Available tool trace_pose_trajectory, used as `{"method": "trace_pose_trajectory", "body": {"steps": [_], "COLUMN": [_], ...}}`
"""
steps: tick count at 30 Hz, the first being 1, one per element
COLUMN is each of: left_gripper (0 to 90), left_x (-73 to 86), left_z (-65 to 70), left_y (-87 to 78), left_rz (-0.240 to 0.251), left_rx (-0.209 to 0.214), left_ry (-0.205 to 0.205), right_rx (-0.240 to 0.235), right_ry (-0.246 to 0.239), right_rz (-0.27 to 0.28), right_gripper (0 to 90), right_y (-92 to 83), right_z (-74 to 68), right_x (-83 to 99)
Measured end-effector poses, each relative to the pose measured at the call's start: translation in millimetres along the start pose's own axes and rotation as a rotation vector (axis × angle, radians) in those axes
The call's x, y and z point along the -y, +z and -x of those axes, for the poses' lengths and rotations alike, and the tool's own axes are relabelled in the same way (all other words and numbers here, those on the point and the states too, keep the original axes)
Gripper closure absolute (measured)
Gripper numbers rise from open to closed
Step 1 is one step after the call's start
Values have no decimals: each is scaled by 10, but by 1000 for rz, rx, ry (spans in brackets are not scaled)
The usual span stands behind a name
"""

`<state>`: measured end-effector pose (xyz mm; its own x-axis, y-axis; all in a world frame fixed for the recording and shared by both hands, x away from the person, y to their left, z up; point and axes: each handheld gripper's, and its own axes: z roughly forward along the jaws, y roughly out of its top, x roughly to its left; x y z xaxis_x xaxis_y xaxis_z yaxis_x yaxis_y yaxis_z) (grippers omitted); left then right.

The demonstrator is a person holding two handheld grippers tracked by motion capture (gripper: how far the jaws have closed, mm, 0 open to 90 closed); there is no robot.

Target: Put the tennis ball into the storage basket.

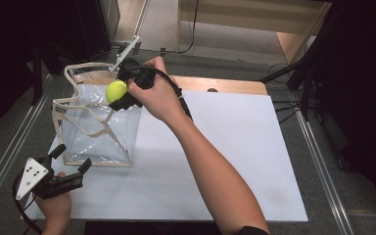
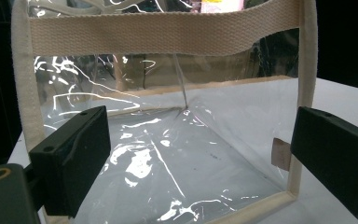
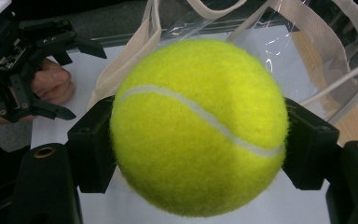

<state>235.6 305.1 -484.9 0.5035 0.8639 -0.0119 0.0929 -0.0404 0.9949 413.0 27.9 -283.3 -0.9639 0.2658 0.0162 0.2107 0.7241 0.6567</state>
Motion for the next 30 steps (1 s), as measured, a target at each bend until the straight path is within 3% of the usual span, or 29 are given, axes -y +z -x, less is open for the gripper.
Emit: {"method": "trace_pose_trajectory", "body": {"steps": [30], "left_gripper": [54], "left_x": [-1], "left_z": [-13], "left_y": [-6], "left_rz": [4], "left_rx": [4], "left_ry": [-4], "right_rx": [-14], "right_ry": [-32], "right_rz": [-5], "right_gripper": [233], "right_y": [274], "right_z": [15], "right_x": [-378]}}
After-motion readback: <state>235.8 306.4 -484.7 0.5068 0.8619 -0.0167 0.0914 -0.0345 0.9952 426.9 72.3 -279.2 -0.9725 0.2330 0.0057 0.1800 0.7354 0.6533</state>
